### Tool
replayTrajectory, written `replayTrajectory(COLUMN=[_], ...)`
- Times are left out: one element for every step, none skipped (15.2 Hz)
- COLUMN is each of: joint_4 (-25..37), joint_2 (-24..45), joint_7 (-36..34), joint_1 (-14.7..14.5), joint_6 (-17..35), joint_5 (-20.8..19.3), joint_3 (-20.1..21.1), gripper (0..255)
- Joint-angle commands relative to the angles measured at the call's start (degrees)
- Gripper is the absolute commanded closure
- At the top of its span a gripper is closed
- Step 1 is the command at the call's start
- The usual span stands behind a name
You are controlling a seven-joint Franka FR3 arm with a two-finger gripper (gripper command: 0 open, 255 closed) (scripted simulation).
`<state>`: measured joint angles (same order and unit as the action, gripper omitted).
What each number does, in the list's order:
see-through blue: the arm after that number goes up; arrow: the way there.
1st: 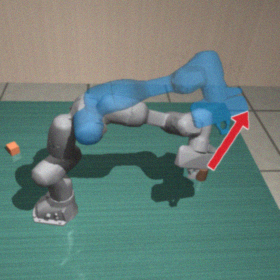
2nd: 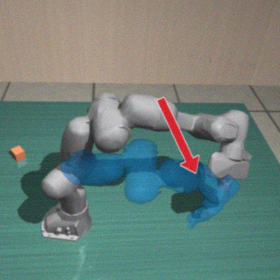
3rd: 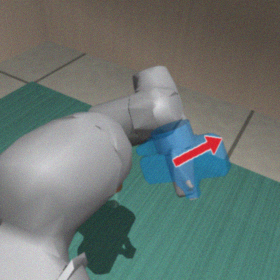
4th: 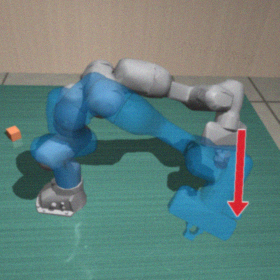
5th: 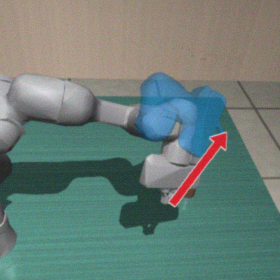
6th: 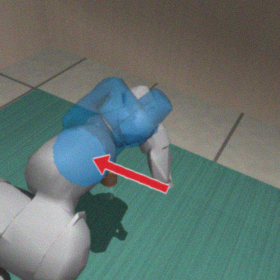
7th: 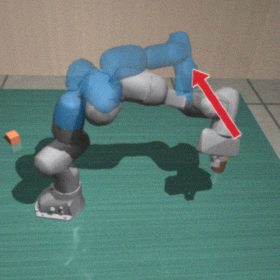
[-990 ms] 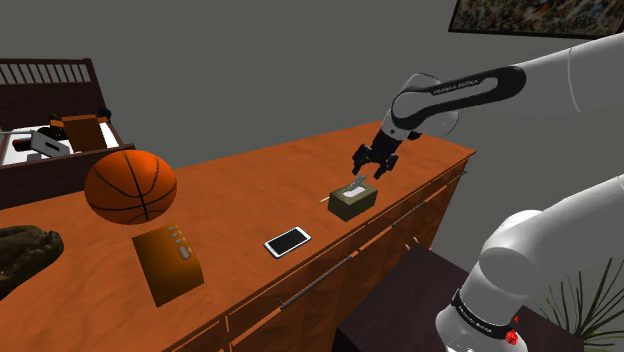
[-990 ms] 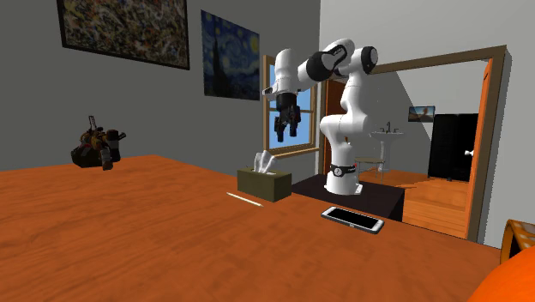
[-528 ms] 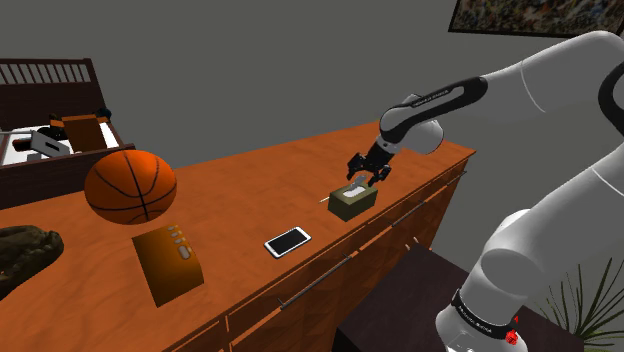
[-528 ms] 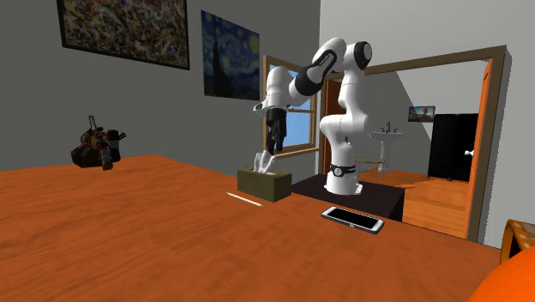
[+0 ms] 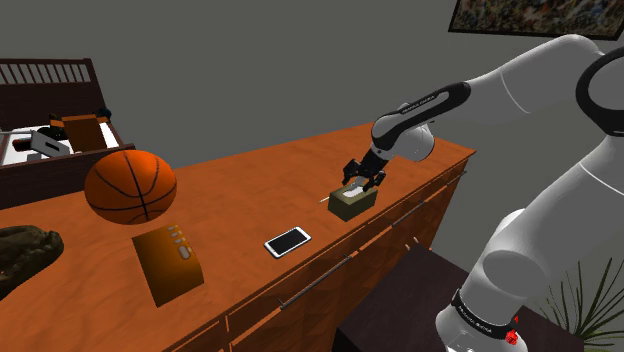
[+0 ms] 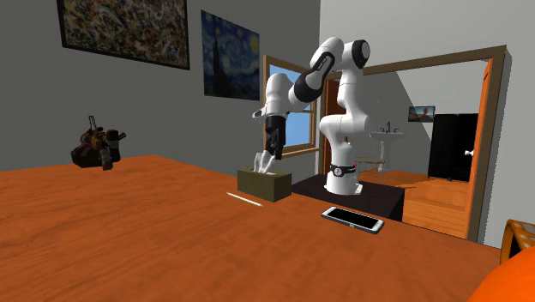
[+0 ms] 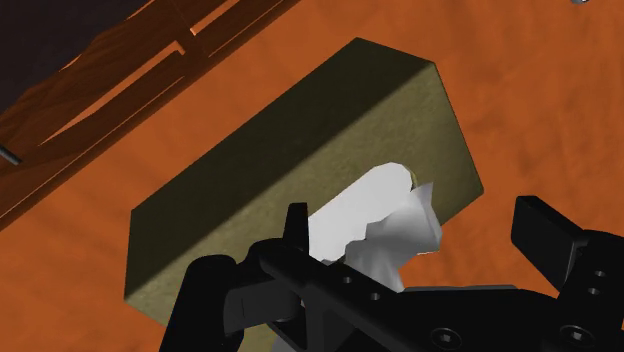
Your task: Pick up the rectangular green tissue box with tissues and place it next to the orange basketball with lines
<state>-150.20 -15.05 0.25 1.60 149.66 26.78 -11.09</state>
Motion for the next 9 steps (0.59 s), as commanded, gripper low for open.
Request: replayTrajectory(joint_4=[0.0, 0.0, 0.0, 0.0, 0.0, 0.0, 0.0, 0.0, 0.0], joint_2=[0.05, 0.05, 0.05, 0.04, 0.04, 0.04, 0.04, 0.05, 0.04], joint_7=[0.03, 0.03, 0.03, 0.03, 0.03, 0.03, 0.03, 0.03, 0.02], joint_1=[-0.03, -0.03, -0.03, -0.02, -0.02, -0.02, -0.02, -0.03, -0.02], joint_6=[0.06, 0.06, 0.06, 0.05, 0.05, 0.05, 0.05, 0.05, 0.05], joint_5=[0.06, 0.06, 0.06, 0.05, 0.05, 0.05, 0.05, 0.05, 0.04], joint_3=[0.0, 0.0, 0.0, 0.0, 0.0, 0.0, 0.0, 0.0, 0.0], gripper=[0, 0, 0, 0, 255, 255, 255, 255, 255])
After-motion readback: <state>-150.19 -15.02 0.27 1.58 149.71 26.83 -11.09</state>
